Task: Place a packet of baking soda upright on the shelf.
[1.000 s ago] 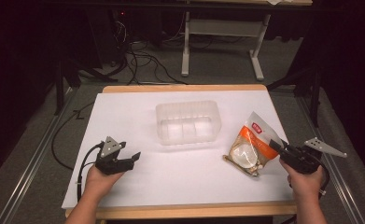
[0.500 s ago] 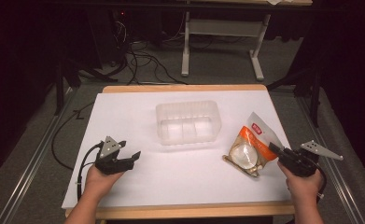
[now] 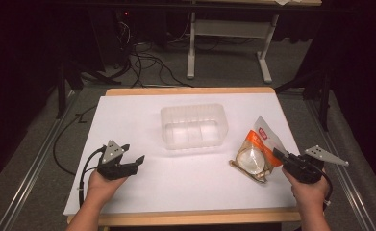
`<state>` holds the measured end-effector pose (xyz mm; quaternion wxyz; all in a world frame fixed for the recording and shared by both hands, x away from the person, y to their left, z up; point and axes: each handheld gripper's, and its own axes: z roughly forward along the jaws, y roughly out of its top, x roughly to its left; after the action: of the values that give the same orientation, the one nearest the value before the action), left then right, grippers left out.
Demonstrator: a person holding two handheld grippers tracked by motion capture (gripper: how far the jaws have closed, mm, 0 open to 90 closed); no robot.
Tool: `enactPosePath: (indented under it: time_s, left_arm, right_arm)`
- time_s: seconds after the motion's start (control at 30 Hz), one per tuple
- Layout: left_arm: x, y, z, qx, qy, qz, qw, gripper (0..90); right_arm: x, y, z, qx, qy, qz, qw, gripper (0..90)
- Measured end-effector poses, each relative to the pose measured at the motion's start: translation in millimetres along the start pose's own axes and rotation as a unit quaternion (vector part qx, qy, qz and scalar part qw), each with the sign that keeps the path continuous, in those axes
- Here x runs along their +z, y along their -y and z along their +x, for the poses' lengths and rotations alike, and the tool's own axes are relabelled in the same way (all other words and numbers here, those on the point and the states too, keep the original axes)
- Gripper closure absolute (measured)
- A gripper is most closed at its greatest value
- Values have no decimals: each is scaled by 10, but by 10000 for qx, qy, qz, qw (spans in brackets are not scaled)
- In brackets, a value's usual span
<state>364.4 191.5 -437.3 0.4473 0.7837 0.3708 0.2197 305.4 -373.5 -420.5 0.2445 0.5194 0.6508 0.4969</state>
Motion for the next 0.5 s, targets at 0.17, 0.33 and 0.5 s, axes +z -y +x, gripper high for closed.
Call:
enactPosePath:
  time_s: [0.17,0.33,0.5]
  left_arm:
    - [-8,-3,-8,33,9,-31,10000,288]
    - [0,-1,-24,33,39,-17,10000,288]
    - [-2,-4,-26,34,46,-20,10000,288]
  right_arm:
    - [4,5,-37,67,8,-19,10000,803]
    - [-53,12,-17,158,-138,-24,9998,889]
    - [-97,-1,89,0,-162,-35,9999,900]
